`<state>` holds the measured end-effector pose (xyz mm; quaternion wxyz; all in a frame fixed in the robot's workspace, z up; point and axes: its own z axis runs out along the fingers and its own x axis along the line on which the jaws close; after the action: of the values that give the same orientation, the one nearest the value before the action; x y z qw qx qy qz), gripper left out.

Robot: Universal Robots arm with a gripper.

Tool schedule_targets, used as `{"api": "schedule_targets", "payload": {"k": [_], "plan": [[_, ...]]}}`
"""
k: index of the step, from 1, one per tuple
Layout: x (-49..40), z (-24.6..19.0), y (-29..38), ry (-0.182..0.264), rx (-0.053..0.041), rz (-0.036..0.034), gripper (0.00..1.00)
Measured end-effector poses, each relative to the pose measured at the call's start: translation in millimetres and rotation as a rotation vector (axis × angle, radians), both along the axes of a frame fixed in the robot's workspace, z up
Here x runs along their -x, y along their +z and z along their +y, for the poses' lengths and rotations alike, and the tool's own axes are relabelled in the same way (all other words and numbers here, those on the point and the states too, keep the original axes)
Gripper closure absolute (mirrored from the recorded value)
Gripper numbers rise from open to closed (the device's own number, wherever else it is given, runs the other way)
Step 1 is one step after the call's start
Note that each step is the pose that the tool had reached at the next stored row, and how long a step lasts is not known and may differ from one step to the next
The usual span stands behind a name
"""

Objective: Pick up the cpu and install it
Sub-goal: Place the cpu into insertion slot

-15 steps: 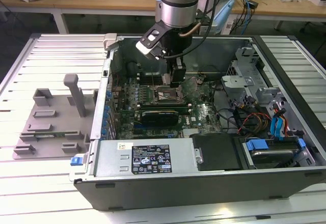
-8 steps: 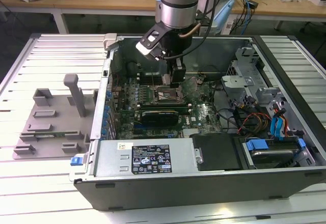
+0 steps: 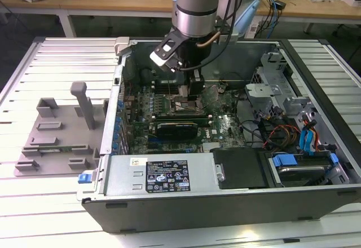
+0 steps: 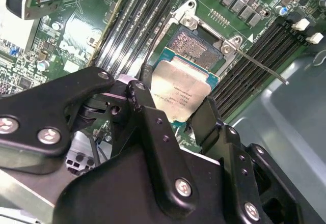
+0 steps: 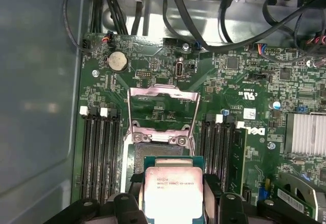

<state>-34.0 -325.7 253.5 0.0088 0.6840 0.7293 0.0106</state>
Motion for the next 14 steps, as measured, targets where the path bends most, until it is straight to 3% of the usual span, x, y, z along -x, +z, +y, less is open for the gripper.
{"api": "schedule_targets", "payload": {"k": [7, 11, 14], "plan": [[0.4, 0.2, -9.6, 0.000, 0.0003, 0.0000, 0.45], [0.7, 4.4, -11.8, -0.001, 0.0008, 0.0001, 0.45], [0.9, 6.5, -16.3, -0.018, 0.0114, 0.0001, 0.45]]}}
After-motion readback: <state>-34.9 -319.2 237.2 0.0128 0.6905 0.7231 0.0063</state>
